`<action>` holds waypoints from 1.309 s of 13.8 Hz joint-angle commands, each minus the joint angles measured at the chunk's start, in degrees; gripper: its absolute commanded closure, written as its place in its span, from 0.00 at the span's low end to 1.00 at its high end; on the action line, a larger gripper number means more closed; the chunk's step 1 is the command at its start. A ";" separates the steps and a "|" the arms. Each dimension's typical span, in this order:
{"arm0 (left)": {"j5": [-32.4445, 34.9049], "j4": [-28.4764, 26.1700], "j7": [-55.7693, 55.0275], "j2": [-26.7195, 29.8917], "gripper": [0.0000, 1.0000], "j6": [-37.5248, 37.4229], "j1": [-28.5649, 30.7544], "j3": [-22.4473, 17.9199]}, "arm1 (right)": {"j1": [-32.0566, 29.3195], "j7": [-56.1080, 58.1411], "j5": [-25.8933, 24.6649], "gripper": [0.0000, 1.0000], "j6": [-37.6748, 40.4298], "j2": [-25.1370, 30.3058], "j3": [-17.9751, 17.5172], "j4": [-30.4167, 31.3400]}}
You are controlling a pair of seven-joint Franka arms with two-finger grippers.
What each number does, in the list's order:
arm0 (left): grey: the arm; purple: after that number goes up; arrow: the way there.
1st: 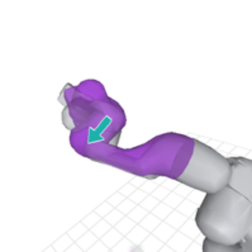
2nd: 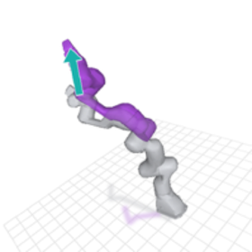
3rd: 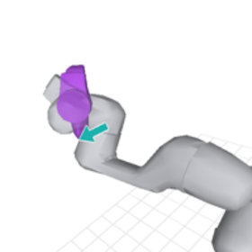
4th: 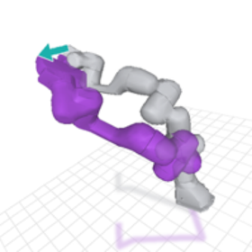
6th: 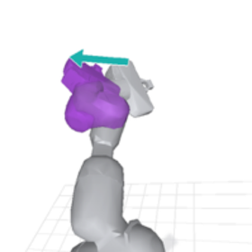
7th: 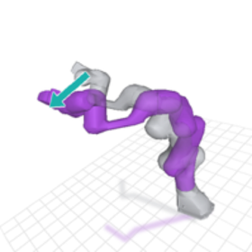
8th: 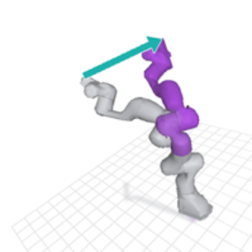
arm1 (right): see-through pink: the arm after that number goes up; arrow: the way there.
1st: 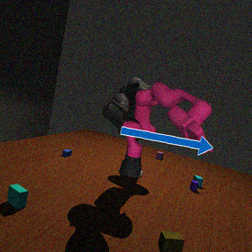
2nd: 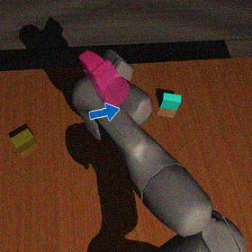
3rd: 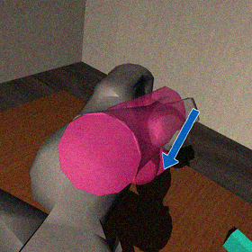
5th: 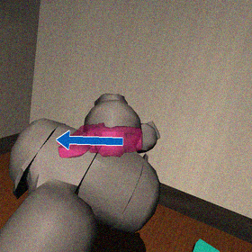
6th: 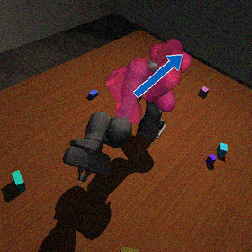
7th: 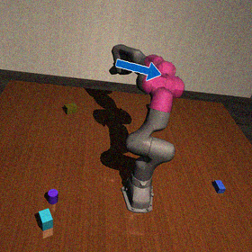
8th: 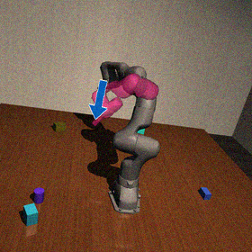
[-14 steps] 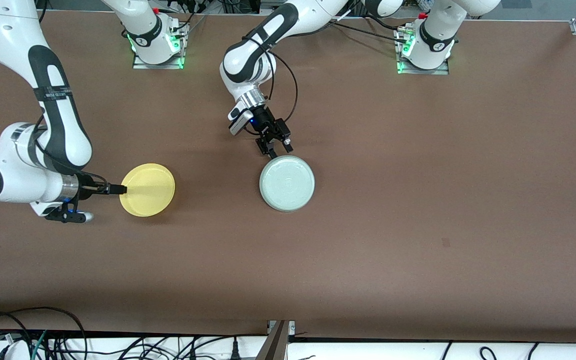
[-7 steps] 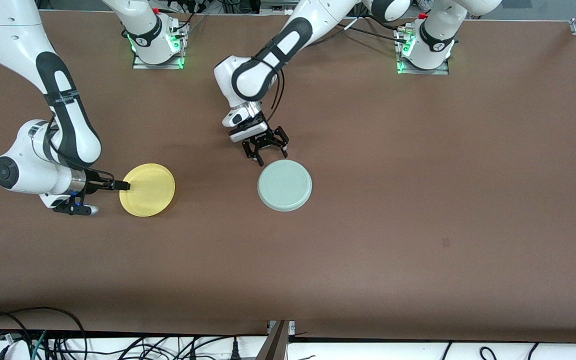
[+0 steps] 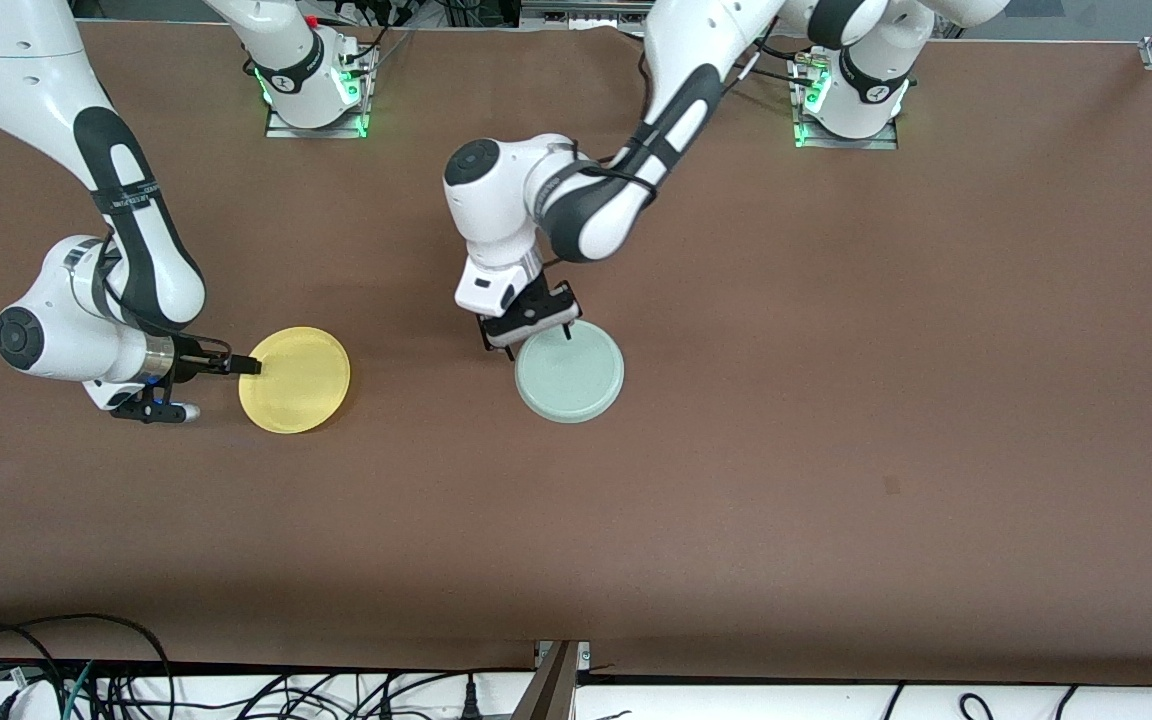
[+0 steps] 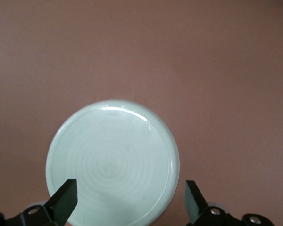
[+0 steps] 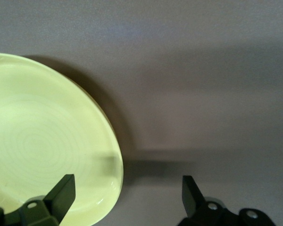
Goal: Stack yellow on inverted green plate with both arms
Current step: 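Set the green plate upside down while the right gripper grasps the yellow plate, then open the left gripper and withdraw it from the green plate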
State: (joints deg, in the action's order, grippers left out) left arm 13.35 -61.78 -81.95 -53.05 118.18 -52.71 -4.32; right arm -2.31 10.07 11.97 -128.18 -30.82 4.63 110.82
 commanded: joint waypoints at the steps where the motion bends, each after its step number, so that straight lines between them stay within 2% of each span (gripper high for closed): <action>1: -6.29 -1.15 1.71 3.99 0.00 -0.23 4.97 1.16 | -0.59 3.11 2.43 0.02 -1.81 -0.03 -0.59 1.07; 3: -11.74 -1.15 2.85 6.10 0.00 -0.84 8.84 1.16 | -0.41 3.21 2.53 0.33 -1.81 -0.12 -0.85 1.07; 8: -18.52 -0.72 6.97 10.76 0.00 -5.93 16.22 1.16 | -0.15 3.29 2.44 0.79 -1.63 -0.56 -1.03 0.80; 10: -18.62 -0.10 14.06 12.17 0.00 -10.14 18.60 1.16 | -0.15 3.29 2.44 0.98 -1.46 -0.91 -1.03 0.63; 13: -18.88 0.08 23.74 14.89 0.00 -14.89 22.12 1.07 | -0.15 3.12 2.53 1.00 -1.19 -0.82 -1.20 -0.77; 16: -18.88 0.08 35.86 17.70 0.00 -20.60 25.90 1.07 | -0.06 2.59 2.53 1.00 -0.50 -0.38 -3.57 -4.54; 18: -18.88 0.08 40.54 19.90 0.00 -24.47 27.74 0.90 | -0.06 1.46 2.96 1.00 2.92 -0.21 -6.38 -8.41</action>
State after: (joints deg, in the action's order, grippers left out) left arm -3.77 -61.26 -46.80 -35.89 97.21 -26.77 -3.91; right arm -2.14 11.93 13.51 -128.47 -31.16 0.65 106.08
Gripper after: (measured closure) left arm 0.000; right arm 0.978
